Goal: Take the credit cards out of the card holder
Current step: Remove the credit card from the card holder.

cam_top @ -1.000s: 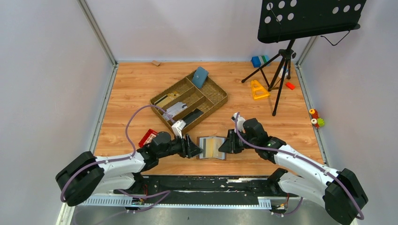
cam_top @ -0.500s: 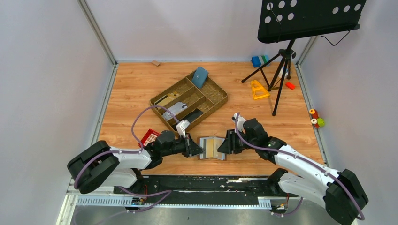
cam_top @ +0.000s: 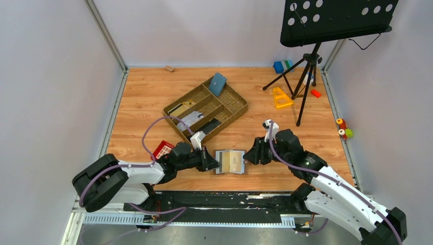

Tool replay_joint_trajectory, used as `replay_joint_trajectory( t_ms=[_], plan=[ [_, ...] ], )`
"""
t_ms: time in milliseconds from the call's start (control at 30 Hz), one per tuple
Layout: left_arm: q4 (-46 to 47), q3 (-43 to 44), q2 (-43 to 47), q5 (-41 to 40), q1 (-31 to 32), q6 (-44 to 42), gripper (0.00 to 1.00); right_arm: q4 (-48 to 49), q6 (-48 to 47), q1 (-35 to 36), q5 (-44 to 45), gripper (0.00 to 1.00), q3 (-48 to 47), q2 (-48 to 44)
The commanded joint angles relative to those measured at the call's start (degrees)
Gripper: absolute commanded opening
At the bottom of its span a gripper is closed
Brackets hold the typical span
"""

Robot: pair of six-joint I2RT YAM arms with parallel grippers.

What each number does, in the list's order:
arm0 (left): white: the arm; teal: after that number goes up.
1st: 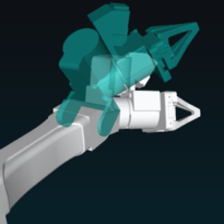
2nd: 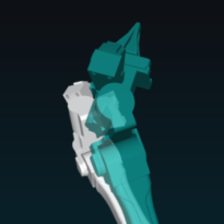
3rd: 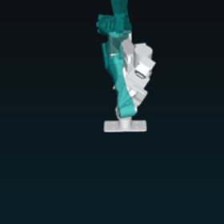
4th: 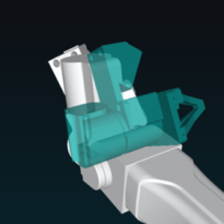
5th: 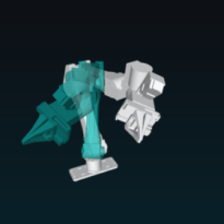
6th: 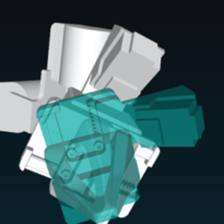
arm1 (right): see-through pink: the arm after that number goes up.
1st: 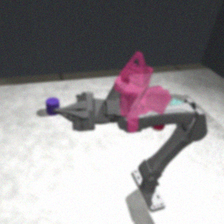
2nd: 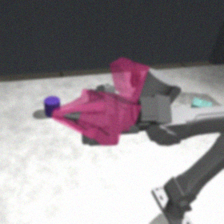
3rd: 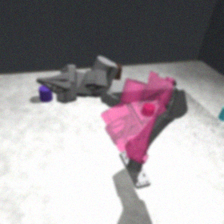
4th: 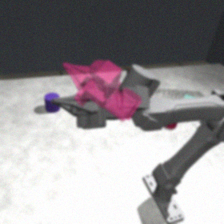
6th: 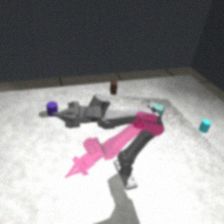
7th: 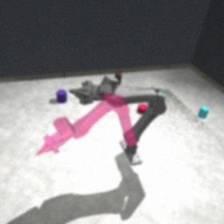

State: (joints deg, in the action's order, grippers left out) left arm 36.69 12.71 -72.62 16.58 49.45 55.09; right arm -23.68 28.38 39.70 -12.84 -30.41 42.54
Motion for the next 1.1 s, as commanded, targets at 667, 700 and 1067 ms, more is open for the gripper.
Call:
replay_joint_trajectory(
  t_ms=[667, 700, 1067],
  plan=[
    [19.0, -0.9, 5.0, 11.0, -1.4, 8.0, 0.0, 36.0, 16.0, -1.6, -20.5, 0.41, 11.9, 8.1],
    [20.3, -1.0, 4.8, 11.5, -1.5, 8.7, 0.0, 36.8, 16.6, -1.7, -20.7, 0.41, 12.2, 8.3],
    [34.0, -2.7, 1.1, 15.1, -1.6, 15.3, 0.0, 54.1, 26.7, -3.3, -25.6, 0.33, 18.2, 5.9]
  ],
)
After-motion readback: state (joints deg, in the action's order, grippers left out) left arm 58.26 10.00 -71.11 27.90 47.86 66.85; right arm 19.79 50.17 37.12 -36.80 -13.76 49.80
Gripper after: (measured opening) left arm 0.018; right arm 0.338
